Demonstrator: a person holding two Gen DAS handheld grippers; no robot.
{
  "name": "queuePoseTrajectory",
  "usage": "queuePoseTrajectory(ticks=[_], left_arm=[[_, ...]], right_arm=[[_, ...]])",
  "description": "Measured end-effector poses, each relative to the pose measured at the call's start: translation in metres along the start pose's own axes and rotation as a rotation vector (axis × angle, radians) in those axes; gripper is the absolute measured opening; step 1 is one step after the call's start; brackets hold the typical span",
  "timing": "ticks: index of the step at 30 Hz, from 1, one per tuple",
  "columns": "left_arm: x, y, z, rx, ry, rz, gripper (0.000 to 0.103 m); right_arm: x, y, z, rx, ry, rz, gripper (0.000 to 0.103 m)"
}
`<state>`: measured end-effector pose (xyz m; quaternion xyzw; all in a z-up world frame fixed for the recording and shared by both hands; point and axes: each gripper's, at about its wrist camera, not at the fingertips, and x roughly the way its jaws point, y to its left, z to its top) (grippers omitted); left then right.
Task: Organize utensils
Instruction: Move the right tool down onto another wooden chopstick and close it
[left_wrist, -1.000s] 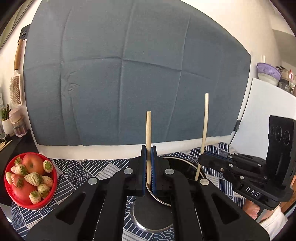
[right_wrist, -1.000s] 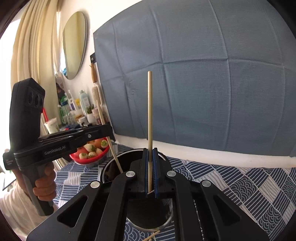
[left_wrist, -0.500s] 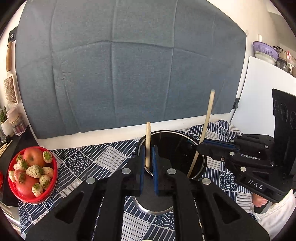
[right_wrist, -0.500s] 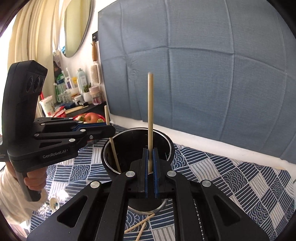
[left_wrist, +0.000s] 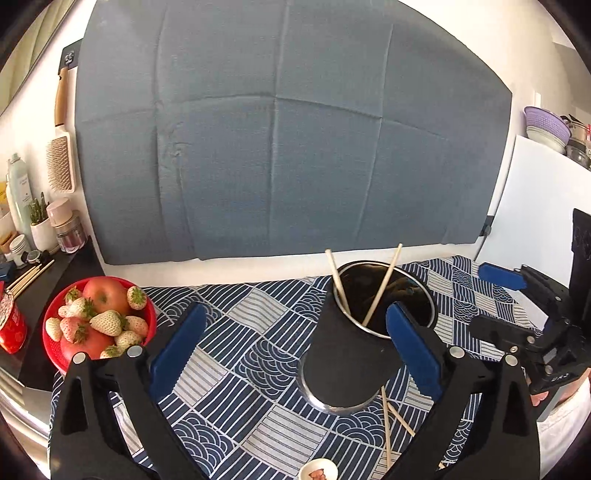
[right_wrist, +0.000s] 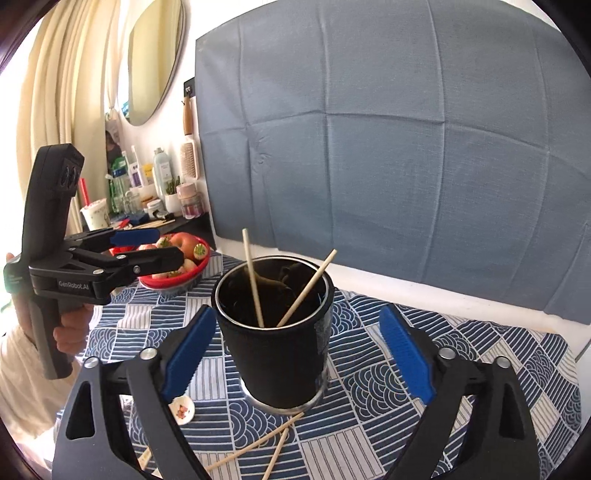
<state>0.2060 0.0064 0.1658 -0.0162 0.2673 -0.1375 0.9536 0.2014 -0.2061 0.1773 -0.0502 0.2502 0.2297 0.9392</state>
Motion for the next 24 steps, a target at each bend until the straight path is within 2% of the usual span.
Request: queuePoseTrajectory(ticks=[6,15,19,24], left_arm=[[-0.002,0.019,-0.008,-0.037,0.026,0.040,0.097],[0.003,0.022,-0.023,0.033,0.071,0.116,0.097],[0.010,0.018,-0.031,0.059,0.110,0.105,0.097],[0.023,0.016,-0.045,0.018,0.192,0.036,0.097]], right_arm=[[-0.004,0.000,-0.009,-0.008,0.037,-0.004,0.087],[0.004,-0.004,-0.041,0.025,0.126,-0.008,0.087],[0.011,-0.009,-0.058,0.045,0.183,-0.047,0.087],[0.020,-0.018,-0.080,0.093,0.255,-0.068,0.087]])
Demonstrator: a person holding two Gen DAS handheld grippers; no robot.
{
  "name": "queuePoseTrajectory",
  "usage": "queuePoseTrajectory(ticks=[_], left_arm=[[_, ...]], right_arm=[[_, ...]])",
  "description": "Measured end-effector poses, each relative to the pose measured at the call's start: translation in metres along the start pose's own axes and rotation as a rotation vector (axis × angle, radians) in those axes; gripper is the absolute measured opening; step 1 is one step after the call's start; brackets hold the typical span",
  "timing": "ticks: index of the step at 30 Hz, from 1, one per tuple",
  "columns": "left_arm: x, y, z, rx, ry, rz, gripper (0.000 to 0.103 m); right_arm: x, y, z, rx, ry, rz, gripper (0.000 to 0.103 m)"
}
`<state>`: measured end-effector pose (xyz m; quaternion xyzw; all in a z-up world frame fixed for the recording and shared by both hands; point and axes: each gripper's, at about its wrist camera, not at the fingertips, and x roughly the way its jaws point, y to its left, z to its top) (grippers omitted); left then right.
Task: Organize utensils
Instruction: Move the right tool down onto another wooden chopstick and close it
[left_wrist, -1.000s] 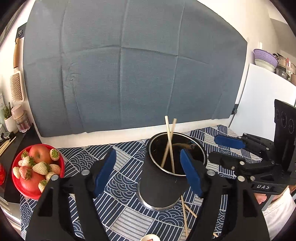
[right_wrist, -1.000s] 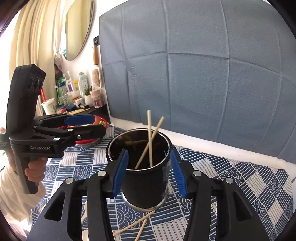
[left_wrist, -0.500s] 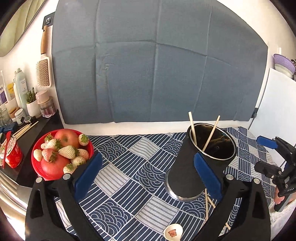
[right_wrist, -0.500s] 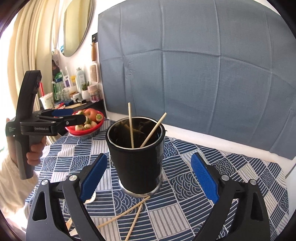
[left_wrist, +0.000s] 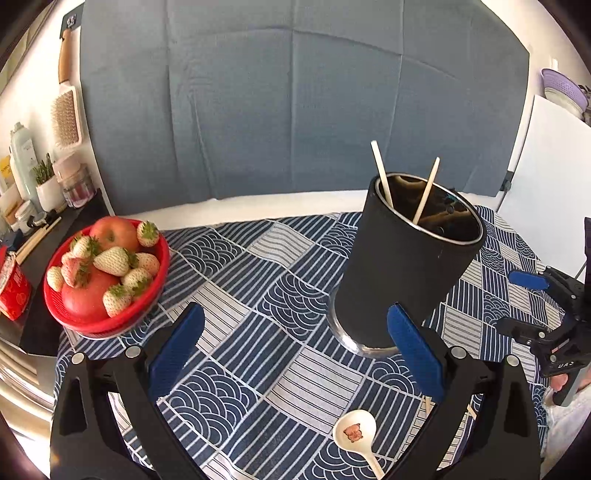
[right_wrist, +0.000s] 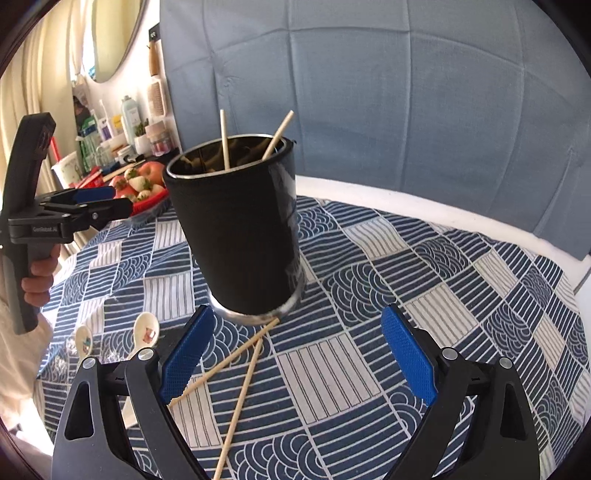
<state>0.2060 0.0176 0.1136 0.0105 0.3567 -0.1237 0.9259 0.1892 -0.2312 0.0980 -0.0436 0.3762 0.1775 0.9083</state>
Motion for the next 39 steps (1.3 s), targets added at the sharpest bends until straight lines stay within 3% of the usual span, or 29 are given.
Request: queuePoseTrajectory(ticks=[8,22,39], left_arm=[[0.023,-0.016,-0.019,0.038,0.102,-0.044,0.097],[0.048,-0.051,-0.045,0.171,0.233,-0.136,0.097],[0.067,-0.106,-0.065,0.358,0.345,-0.203,0.097]], right_arm=[[0.017,0.003,-0.025,-0.014,0.098,-0.023,0.087],[0.035,0.016,-0.058,-0.054,0.235,0.031,0.087],[0.036,0.029,-0.079,-0.125,0.294,0.026,0.085]])
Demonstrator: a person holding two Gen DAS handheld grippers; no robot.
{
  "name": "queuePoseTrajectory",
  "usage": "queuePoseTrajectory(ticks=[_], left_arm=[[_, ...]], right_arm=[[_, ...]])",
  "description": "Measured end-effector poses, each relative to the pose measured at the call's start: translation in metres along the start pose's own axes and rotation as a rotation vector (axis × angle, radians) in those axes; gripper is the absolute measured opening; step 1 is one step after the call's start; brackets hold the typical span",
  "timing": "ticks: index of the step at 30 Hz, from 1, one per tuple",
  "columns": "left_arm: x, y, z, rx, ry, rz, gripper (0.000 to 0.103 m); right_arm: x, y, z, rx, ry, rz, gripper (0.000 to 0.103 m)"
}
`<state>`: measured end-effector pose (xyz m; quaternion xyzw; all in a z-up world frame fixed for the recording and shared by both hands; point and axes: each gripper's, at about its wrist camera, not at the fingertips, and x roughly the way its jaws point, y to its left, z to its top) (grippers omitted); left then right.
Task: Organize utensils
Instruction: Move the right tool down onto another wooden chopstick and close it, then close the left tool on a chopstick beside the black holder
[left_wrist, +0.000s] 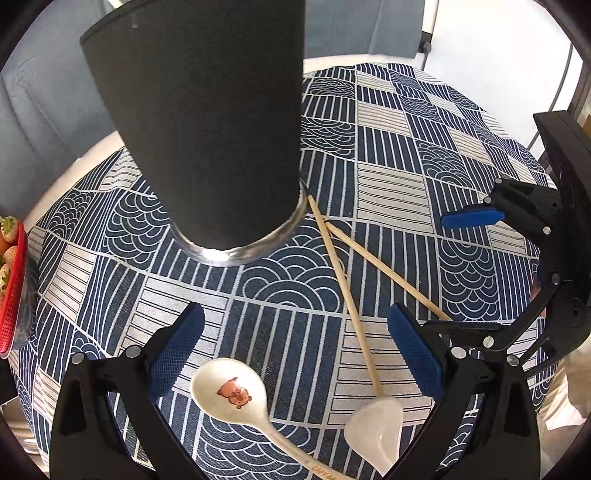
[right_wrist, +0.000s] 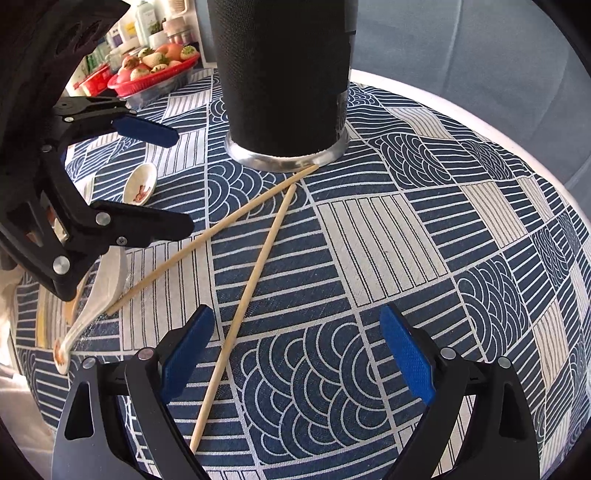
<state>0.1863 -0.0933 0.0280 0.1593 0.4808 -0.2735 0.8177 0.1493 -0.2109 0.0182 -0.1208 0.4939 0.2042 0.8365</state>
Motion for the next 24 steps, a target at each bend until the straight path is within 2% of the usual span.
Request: queuePoseTrajectory(ticks=[1,4,7,9,12,13,16,18,19,20,21,24], left_arm=[[0.001,-0.002,0.000,0.005,0.007,-0.005,0.097],[0.006,-0.009,0.001,0.027,0.022,0.003,0.097],[0.014,-0.016,0.002,0.052,0.066,0.034,0.091],[0.022,-0.015,0.003,0.037,0.117,0.023,0.080],[0.022,-0.012,0.006,0.010,0.127,0.003,0.073],[0.022,-0.013,0.007,0.014,0.133,0.000,0.072],[0.019,-0.019,0.007,0.038,0.144,-0.014,0.057],[0.016,-0.025,0.005,0.041,0.150,-0.028,0.036],[0.013,-0.027,0.003,0.045,0.157,-0.038,0.030],[0.013,-0.028,0.002,0.038,0.166,-0.050,0.013],[0.012,-0.028,0.001,0.021,0.178,-0.075,0.007],[0.012,-0.029,0.001,0.005,0.175,-0.067,0.006]], right_arm=[[-0.001,0.000,-0.001,-0.006,-0.003,0.002,0.084],[-0.007,0.000,-0.006,-0.016,-0.017,0.005,0.072],[-0.012,0.002,-0.008,-0.040,-0.023,0.024,0.054],[-0.016,0.004,-0.011,-0.048,-0.026,0.025,0.029],[-0.019,0.005,-0.015,-0.041,-0.019,-0.019,0.005],[-0.020,0.005,-0.017,-0.040,-0.019,-0.043,0.005],[-0.023,-0.006,-0.022,0.014,-0.013,-0.093,0.005],[-0.025,-0.019,-0.026,0.057,-0.005,-0.148,0.005],[-0.027,-0.025,-0.028,0.082,-0.004,-0.164,0.005],[-0.028,-0.031,-0.030,0.105,-0.003,-0.165,0.005],[-0.030,-0.036,-0.033,0.123,-0.005,-0.161,0.005],[-0.035,-0.044,-0.036,0.144,-0.022,-0.164,0.005]])
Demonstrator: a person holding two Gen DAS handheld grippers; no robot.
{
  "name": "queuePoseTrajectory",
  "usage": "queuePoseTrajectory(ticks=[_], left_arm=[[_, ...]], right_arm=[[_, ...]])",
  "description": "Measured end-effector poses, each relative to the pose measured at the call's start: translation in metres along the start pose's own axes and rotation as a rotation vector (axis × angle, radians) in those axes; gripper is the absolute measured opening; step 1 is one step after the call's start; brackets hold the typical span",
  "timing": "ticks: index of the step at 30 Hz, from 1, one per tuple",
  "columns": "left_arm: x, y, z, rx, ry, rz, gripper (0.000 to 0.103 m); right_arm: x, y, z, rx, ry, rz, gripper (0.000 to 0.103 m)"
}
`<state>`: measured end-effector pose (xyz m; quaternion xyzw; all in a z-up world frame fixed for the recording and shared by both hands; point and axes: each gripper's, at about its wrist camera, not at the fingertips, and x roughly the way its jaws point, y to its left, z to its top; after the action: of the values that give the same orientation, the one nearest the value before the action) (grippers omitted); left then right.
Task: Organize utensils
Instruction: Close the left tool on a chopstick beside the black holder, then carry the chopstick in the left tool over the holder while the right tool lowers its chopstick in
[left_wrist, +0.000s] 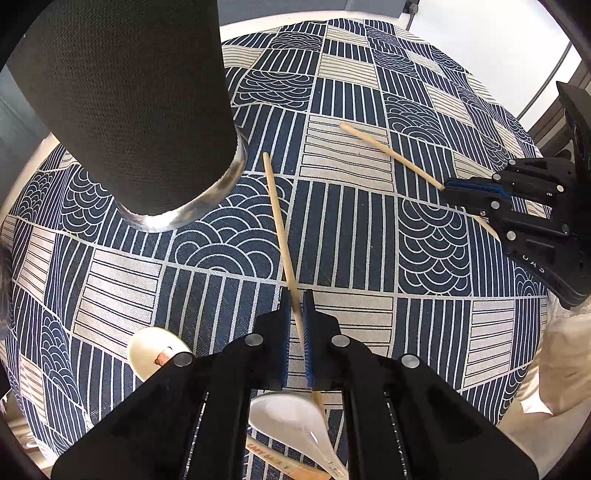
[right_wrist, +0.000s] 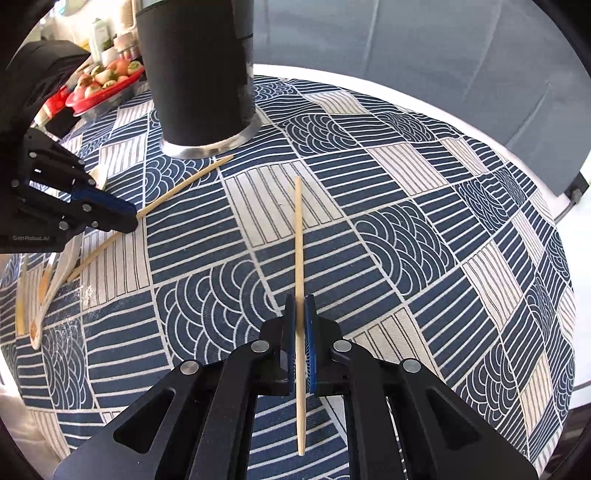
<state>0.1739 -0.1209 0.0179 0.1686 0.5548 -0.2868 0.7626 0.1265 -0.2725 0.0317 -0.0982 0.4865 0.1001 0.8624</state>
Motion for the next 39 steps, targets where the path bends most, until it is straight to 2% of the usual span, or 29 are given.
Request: queuePoseTrajectory(ticks=[4,11,26,30,39], left_arm=[[0.002,-0.004,0.006,-0.018,-0.002,0.005,0.005],[0.000,-0.010,0.019,-0.025,-0.023,0.010,0.005],[-0.042,-0.017,0.044,-0.061,-0.126,0.019,0.005],[-0.058,-0.017,0.047,-0.056,-0.162,0.022,0.005],[-0.123,-0.018,0.051,-0.043,-0.309,0.090,0.005]], right_arm=[[-0.008,-0.001,0.001,0.005,-0.029,-0.031,0.005],[-0.024,-0.004,0.006,0.014,-0.070,-0.026,0.005],[-0.062,-0.019,0.030,0.074,-0.181,0.003,0.005],[-0.078,-0.019,0.041,0.081,-0.228,0.001,0.005],[-0.117,-0.004,0.073,0.045,-0.340,-0.002,0.005]])
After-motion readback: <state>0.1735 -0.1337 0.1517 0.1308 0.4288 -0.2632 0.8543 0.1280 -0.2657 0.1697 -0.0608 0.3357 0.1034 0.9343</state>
